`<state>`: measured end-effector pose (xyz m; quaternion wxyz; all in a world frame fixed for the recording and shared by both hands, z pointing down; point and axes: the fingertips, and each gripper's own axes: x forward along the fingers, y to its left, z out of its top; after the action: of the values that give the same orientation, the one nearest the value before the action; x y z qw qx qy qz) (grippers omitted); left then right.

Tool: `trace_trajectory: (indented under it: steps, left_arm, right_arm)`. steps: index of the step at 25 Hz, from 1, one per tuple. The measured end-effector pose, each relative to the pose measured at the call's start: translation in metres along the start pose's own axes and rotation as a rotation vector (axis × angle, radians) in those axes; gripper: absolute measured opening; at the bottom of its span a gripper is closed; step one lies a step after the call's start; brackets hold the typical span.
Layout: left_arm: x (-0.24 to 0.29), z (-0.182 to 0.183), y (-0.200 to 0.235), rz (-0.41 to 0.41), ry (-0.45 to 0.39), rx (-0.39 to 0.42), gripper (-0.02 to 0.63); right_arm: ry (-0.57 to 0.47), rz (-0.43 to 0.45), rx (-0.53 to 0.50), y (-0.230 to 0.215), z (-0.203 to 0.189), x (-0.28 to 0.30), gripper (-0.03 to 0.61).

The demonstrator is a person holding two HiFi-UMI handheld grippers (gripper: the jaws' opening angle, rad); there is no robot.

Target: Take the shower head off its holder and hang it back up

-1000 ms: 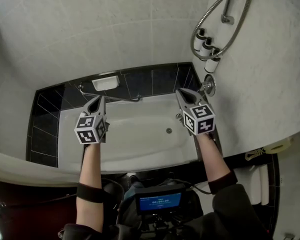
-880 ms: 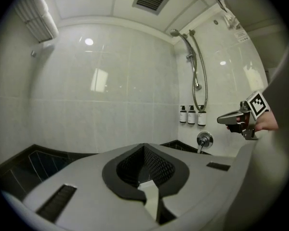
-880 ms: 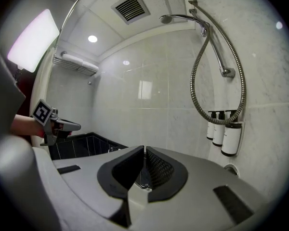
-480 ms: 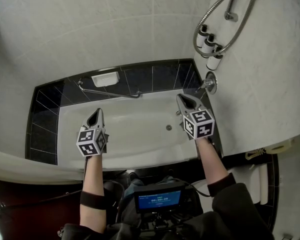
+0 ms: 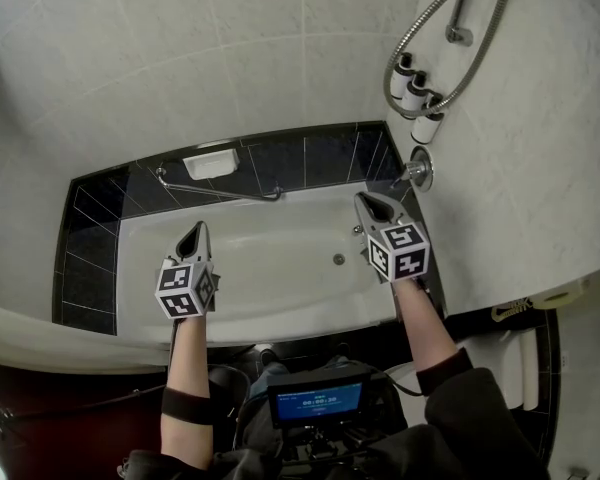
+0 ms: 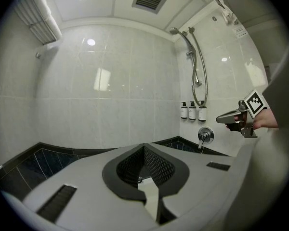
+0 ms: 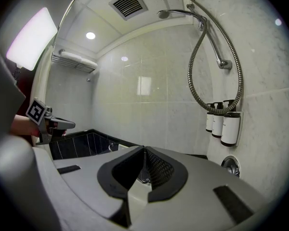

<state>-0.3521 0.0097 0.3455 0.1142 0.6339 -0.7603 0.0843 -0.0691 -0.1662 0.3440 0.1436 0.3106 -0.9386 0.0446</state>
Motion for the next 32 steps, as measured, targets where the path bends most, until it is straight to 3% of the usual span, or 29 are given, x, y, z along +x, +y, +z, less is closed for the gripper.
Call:
trace_trajectory:
  steps: [6,11,15,20,25,32]
  left_arm:
    - [0.006,0.016,-0.011,-0.026,-0.019,0.019,0.006]
    - [0.040,0.058,-0.032,-0.086,-0.096,0.045,0.006]
    - [0.035,0.087,-0.054,-0.129,-0.101,0.082,0.006]
    - [0.047,0.145,-0.090,-0.201,-0.162,0.153,0.006]
    - [0.066,0.209,-0.124,-0.263,-0.236,0.208,0.006]
    - [0.089,0.306,-0.161,-0.312,-0.352,0.253,0.006]
  right_arm:
    - [-0.014,-0.034,-0.030,-0.010,0.006,-0.004,0.037]
    - [-0.097,-0.099,-0.088,-0.036,0.054,-0.006,0.038]
    - [-0.131,-0.140,-0.106,-0.046,0.077,-0.021,0.061]
    - [-0.246,-0.221,-0.212,-0.086,0.166,-0.046,0.098]
    - [-0.393,-0.297,-0.329,-0.111,0.284,-0.076,0.170]
    - [-0.470,-0.473,-0.578,-0.140,0.428,-0.098,0.231]
